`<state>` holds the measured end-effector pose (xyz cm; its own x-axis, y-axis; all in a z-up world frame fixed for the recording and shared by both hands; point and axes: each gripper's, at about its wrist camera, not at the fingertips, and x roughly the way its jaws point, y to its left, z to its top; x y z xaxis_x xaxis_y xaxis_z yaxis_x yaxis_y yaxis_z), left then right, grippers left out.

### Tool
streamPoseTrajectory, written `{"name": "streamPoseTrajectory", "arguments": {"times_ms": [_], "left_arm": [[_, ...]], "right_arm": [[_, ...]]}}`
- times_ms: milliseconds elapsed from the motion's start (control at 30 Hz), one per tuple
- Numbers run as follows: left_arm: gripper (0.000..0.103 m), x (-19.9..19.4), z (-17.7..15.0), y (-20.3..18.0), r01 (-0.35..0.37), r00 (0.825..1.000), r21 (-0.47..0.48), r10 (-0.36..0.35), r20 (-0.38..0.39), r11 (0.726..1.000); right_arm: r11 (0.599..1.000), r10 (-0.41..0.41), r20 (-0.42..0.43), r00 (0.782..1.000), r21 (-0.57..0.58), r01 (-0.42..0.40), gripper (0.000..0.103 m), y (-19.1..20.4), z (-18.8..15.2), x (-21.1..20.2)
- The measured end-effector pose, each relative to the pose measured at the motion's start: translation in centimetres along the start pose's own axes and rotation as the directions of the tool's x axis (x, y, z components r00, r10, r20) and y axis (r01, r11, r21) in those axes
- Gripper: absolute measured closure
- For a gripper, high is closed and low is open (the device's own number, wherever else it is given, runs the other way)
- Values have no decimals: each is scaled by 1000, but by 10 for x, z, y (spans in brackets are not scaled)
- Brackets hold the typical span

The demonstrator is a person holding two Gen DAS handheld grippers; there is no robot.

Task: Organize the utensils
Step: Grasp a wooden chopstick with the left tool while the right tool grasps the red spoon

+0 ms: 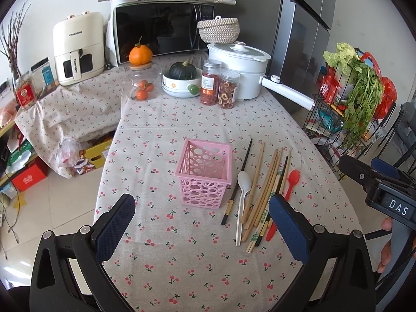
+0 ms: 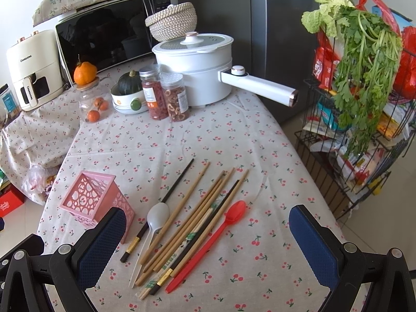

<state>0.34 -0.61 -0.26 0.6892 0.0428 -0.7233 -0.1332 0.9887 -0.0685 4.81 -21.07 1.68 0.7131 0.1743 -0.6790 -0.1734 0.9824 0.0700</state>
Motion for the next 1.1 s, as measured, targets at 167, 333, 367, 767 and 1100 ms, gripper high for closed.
{"name": "streamPoseTrajectory", "arguments": {"times_ms": [167, 333, 367, 767, 1100], "left_arm": [[0, 7, 7, -4, 12, 1000, 11, -12, -6, 1000], [0, 20, 17, -9, 118, 990, 30, -115, -81, 993], [0, 23, 18, -13, 102, 991, 53, -97, -91, 993], [9, 82, 53, -77, 287, 914, 168, -218, -342, 943], [69, 191, 79, -120, 269, 862, 129, -179, -475, 955]], "right_arm": [[1000, 10, -45, 999, 7, -10, 0, -7, 3, 7], [997, 41, -119, 992, 68, -33, 0, -28, 3, 27], [996, 47, -136, 990, 85, -36, 0, -33, 3, 32], [975, 91, -303, 949, 222, -23, 0, -83, 11, 78], [922, 128, -405, 905, 385, 42, 0, -133, 8, 125]]}}
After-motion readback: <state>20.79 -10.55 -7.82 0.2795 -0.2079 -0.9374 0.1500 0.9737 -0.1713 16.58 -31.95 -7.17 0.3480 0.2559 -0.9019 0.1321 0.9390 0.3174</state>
